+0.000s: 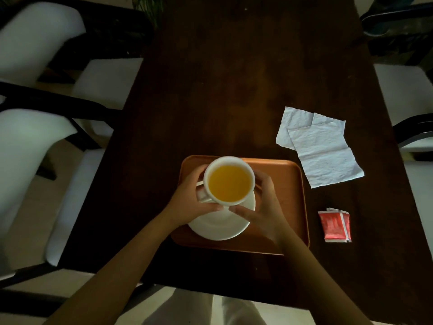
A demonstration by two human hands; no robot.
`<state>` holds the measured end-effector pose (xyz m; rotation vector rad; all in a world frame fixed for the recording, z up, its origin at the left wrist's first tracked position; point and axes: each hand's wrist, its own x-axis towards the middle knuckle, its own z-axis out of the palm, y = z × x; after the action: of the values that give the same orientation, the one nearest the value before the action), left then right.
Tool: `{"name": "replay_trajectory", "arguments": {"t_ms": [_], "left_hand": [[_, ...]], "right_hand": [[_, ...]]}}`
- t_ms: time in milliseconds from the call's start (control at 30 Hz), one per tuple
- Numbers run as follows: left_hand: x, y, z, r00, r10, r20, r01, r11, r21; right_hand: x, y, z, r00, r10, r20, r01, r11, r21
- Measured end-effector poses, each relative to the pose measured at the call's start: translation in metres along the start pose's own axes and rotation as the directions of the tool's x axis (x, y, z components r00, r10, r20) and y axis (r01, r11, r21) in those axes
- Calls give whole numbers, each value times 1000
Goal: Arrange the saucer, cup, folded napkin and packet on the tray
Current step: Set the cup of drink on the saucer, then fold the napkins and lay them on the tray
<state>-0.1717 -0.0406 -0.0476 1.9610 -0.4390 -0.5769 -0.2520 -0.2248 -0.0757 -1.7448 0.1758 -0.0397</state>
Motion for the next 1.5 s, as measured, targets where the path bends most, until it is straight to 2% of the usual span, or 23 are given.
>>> {"name": "replay_trajectory", "arguments": {"t_ms": [333,733,867,933,1000,1067,1167,1267,1367,1433,1500], "left_hand": [[-27,-24,2,993,-119,5,119,993,24],[-28,-30,6,992,-122,-7,122,991,58],[-32,-24,-4,984,-169,57,164,983,88],[-34,-16,-15,984,-174,41,171,984,56],[-31,-1,-26,992,-129,-10,129,992,13],[-21,18,-31,997,-54,-50,55,998,15],[6,53,-18,996,58,-74,-50,993,111],[45,87,20,967,240,-90,-211,945,251],[82,107,79,944,331,14,-308,859,408],[100,109,123,946,300,127,-324,822,469],[114,104,165,935,233,269,-351,731,585]], "right_hand": [[-18,12,22,999,20,26,-18,995,-95],[-19,21,28,1000,10,14,-8,991,-133],[-20,20,24,997,40,66,-30,987,-155],[-22,16,16,993,49,112,-28,984,-176],[-22,9,0,993,31,117,-7,980,-197],[-20,3,-25,998,15,56,-1,970,-243],[-14,-2,-77,986,91,-137,-129,945,-302],[-8,-1,-130,934,104,-343,-226,914,-338],[-3,12,-173,903,65,-424,-288,824,-487],[1,24,-194,906,55,-419,-328,718,-614],[5,36,-208,926,85,-367,-345,582,-737]]}}
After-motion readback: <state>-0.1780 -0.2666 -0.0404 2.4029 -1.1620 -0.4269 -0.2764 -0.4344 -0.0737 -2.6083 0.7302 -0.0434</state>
